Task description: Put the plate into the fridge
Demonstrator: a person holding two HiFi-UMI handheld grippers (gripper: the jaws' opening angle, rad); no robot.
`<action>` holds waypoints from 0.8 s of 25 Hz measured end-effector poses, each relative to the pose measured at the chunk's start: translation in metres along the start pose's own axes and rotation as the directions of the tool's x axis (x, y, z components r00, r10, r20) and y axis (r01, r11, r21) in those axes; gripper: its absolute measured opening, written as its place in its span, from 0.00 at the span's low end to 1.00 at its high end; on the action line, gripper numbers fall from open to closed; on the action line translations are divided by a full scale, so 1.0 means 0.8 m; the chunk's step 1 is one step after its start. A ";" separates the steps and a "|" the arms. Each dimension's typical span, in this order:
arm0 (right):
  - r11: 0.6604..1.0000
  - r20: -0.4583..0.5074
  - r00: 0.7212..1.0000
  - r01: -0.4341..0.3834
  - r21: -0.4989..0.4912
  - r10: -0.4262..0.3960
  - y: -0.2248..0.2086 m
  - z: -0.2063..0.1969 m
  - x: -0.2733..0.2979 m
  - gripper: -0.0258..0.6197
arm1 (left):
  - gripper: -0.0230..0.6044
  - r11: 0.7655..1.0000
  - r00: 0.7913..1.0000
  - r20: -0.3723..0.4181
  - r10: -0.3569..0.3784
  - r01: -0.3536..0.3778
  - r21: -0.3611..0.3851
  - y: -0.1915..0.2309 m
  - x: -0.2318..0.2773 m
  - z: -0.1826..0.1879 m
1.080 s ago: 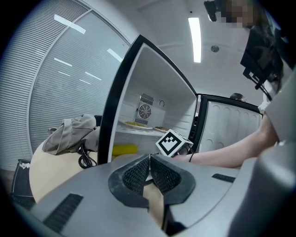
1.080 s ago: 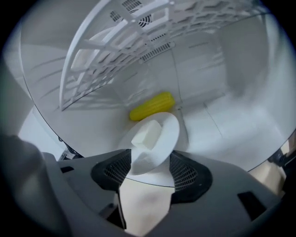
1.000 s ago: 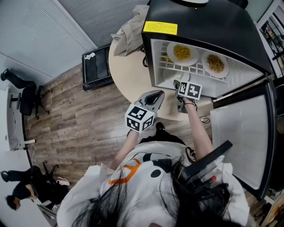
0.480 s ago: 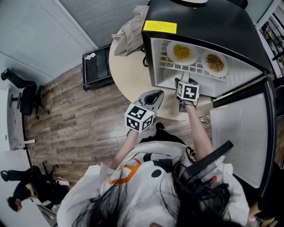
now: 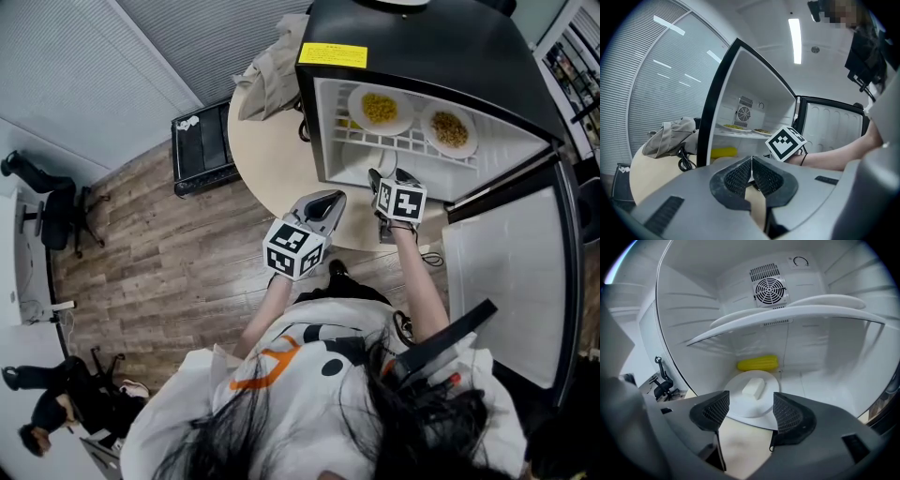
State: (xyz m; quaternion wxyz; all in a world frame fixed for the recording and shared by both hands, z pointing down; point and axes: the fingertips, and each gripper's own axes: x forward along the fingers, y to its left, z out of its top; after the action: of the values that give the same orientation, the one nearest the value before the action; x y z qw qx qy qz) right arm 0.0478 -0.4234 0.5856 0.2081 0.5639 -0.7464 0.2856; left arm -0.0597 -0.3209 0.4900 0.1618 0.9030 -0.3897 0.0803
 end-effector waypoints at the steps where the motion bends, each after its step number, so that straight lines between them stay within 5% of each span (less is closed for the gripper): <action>1: 1.000 0.001 1.000 0.000 0.001 0.000 0.002 0.000 -0.004 0.51 | 0.05 1.000 1.000 0.000 -0.002 0.002 0.001 -0.001 -0.001 0.000; 6: 0.999 0.010 0.999 -0.046 0.027 0.045 0.020 -0.003 -0.022 0.49 | 0.05 1.000 1.000 0.000 -0.013 0.013 0.006 -0.006 -0.007 -0.001; 10: 0.998 0.050 0.998 -0.030 0.059 0.027 0.027 -0.002 -0.041 0.28 | 0.05 1.000 1.000 0.002 -0.023 0.023 0.011 -0.012 -0.013 -0.002; 20: 0.990 0.110 0.992 -0.076 0.117 0.063 0.063 -0.015 -0.089 0.12 | 0.05 0.999 0.999 0.003 -0.042 0.042 0.013 -0.025 -0.041 -0.011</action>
State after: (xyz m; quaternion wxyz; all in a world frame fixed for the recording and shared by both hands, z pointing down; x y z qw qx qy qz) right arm 0.0191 -0.3538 0.5403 0.1237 0.5634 -0.7570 0.3069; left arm -0.0674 -0.2828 0.4845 0.1570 0.9121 -0.3705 0.0780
